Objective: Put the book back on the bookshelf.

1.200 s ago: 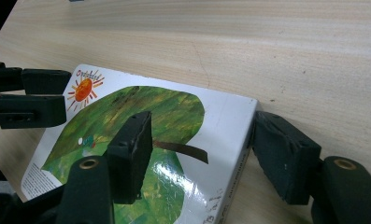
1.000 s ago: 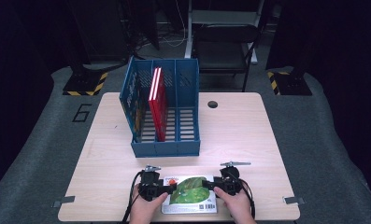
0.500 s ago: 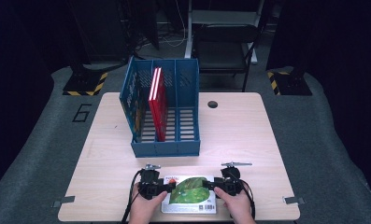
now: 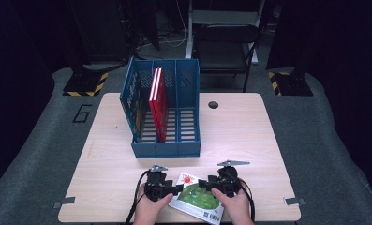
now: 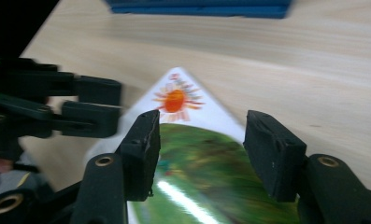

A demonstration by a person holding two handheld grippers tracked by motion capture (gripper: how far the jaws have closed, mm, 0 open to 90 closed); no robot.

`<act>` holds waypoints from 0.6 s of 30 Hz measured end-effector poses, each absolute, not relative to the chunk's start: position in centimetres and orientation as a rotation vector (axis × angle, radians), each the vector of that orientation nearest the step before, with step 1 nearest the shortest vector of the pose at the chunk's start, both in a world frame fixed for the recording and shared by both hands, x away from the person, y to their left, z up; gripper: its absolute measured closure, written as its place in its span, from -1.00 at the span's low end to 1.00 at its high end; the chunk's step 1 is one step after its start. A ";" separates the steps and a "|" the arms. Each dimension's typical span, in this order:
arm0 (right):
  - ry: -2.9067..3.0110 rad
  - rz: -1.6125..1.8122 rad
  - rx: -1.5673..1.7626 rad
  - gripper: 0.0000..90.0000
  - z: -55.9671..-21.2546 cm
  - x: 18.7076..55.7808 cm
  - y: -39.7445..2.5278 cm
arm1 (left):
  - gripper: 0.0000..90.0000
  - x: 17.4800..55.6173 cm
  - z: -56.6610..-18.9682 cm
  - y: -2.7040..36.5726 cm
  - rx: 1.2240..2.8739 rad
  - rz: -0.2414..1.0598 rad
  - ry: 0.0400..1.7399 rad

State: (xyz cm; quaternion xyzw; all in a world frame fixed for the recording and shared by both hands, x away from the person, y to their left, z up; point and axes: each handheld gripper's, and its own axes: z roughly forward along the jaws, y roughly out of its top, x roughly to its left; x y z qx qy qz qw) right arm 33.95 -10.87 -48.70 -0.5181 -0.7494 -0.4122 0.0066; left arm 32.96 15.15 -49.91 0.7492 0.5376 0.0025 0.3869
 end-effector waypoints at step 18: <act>-2.349 -1.112 -1.844 -0.20 -49.8 32.2 -16.1 | -0.10 34.5 -51.0 14.0 1.967 -0.050 1.325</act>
